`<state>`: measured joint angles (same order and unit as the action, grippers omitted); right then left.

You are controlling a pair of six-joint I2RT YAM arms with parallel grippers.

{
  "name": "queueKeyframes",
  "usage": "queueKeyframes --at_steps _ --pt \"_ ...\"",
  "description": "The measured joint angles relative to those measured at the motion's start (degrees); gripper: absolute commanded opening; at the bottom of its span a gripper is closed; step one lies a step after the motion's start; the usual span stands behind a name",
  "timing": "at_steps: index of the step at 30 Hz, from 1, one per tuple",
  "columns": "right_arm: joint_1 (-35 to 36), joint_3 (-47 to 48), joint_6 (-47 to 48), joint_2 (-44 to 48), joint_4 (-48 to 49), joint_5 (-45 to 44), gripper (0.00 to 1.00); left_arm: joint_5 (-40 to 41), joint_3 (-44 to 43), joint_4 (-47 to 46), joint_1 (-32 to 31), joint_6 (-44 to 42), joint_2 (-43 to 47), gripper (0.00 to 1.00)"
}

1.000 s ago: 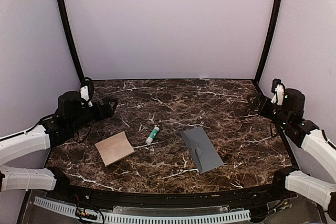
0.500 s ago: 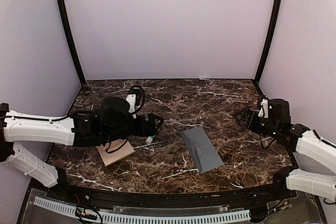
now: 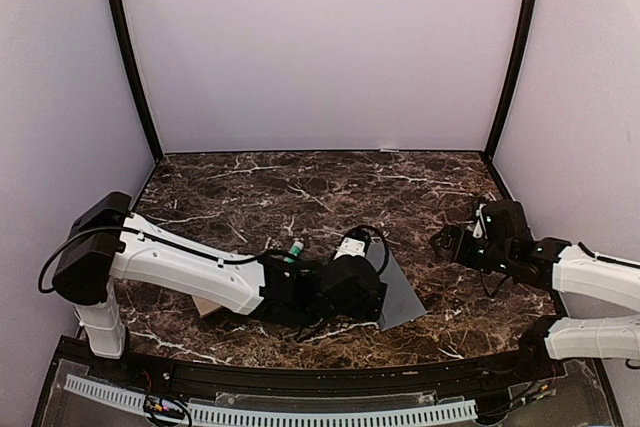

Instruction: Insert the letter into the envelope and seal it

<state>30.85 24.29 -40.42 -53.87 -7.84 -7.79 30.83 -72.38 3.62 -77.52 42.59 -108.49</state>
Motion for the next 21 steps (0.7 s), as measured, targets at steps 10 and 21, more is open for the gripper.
queueKeyframes --at_steps 10,21 --pt "4.5 0.0 -0.7 -1.0 -0.7 -2.7 0.99 6.5 -5.4 7.8 -2.3 3.3 -5.0 0.91" --pt "9.6 1.6 -0.1 -1.7 -3.4 -5.2 0.99 13.3 1.4 34.6 -2.4 6.2 4.5 0.95"
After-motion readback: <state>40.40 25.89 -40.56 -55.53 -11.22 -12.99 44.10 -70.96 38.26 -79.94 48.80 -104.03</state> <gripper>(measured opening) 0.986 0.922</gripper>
